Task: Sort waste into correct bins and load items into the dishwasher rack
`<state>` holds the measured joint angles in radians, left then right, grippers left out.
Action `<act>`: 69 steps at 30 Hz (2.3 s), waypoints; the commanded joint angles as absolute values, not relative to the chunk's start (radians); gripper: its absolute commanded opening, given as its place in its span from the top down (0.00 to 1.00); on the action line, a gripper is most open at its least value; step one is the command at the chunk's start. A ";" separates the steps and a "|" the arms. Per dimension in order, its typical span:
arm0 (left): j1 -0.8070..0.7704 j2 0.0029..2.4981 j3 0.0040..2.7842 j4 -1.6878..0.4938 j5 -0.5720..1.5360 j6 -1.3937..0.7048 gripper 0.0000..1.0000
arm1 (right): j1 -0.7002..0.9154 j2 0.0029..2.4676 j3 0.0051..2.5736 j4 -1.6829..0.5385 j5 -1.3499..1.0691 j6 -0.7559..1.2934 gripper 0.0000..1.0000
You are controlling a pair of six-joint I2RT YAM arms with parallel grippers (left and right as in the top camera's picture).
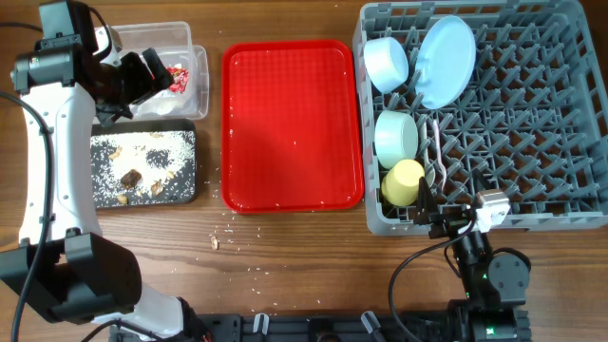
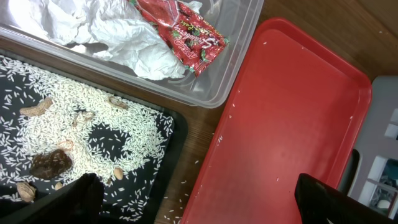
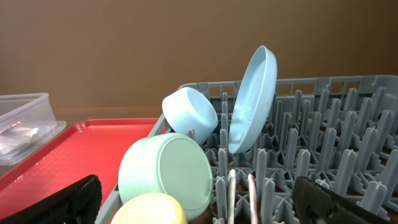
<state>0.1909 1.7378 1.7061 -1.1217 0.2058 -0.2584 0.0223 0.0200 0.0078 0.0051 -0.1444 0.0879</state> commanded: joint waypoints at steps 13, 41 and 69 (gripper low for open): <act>0.193 1.734 1.715 -1.119 0.199 -0.270 0.00 | 0.018 0.017 0.006 0.009 -0.127 0.079 0.00; 0.216 0.588 0.451 -0.131 0.175 -0.041 0.00 | 0.018 0.017 0.006 0.009 -0.127 0.079 0.00; 0.151 0.002 0.032 0.037 0.173 -0.113 0.00 | 0.018 0.017 0.006 0.009 -0.127 0.079 0.00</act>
